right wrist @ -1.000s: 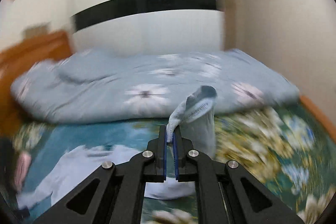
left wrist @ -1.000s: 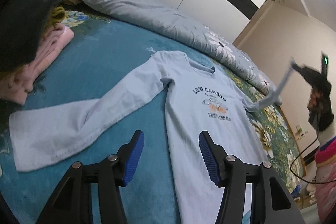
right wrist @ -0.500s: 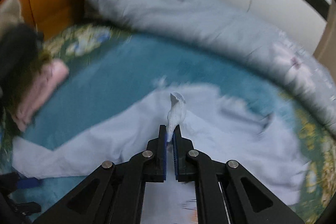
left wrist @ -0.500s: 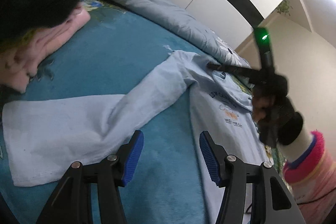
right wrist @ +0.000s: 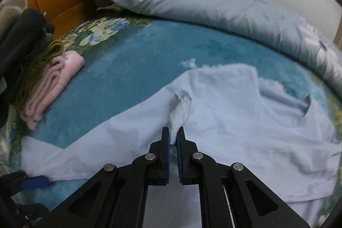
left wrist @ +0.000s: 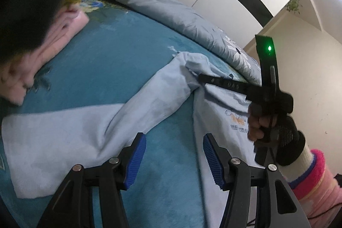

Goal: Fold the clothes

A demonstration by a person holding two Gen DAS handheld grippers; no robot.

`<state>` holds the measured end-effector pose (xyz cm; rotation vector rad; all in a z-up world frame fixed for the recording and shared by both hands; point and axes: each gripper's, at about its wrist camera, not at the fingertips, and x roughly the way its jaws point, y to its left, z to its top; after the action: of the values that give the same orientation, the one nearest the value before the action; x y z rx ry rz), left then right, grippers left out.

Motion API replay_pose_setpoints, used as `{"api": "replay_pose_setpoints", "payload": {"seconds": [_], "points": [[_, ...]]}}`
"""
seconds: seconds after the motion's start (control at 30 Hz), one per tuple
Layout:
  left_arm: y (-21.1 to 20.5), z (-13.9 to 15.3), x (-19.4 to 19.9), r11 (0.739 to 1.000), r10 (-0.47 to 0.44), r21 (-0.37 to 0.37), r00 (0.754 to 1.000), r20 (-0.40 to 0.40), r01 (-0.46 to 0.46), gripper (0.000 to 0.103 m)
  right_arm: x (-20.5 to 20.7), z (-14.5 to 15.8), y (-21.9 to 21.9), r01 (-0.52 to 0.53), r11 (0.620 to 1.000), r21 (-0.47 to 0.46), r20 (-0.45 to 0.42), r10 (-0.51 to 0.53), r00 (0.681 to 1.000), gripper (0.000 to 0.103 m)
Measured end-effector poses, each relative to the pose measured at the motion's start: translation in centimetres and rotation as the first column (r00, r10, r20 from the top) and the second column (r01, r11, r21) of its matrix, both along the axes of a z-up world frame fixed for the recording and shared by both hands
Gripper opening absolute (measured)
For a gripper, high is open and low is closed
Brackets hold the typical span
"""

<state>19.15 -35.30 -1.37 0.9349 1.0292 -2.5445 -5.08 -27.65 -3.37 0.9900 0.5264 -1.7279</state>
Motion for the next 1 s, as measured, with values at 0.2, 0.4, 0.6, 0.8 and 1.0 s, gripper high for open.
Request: {"api": "replay_pose_setpoints", "payload": {"seconds": [0.2, 0.4, 0.6, 0.8, 1.0], "points": [[0.9, 2.9, -6.2, 0.994, -0.046, -0.094, 0.999, 0.025, 0.048, 0.06, -2.6, 2.8, 5.7, -0.013, 0.991, -0.131, 0.084, 0.024, 0.996, 0.034], [1.3, 3.4, -14.4, 0.978, -0.081, -0.181, 0.987, 0.135, 0.105, 0.061, -12.1, 4.6, 16.4, 0.292, 0.944, -0.152, -0.003, -0.296, 0.955, 0.039], [0.0, 0.2, -20.1, 0.947, 0.018, -0.308, 0.94, 0.342, 0.094, 0.061, -19.7, 1.6, 22.4, 0.501, 0.862, -0.073, 0.086, -0.495, 0.865, 0.039], [-0.5, -2.0, -20.9, 0.936, 0.034, -0.333, 0.913, 0.408, 0.114, 0.061, -23.6, -0.6, 22.2, 0.539, 0.842, -0.014, 0.113, -0.535, 0.838, 0.039], [-0.5, -2.4, -21.1, 0.93, 0.033, -0.346, 0.912, 0.41, 0.122, 0.062, -26.2, -0.9, 19.0, 0.546, 0.837, -0.032, 0.152, -0.536, 0.831, 0.039]]}}
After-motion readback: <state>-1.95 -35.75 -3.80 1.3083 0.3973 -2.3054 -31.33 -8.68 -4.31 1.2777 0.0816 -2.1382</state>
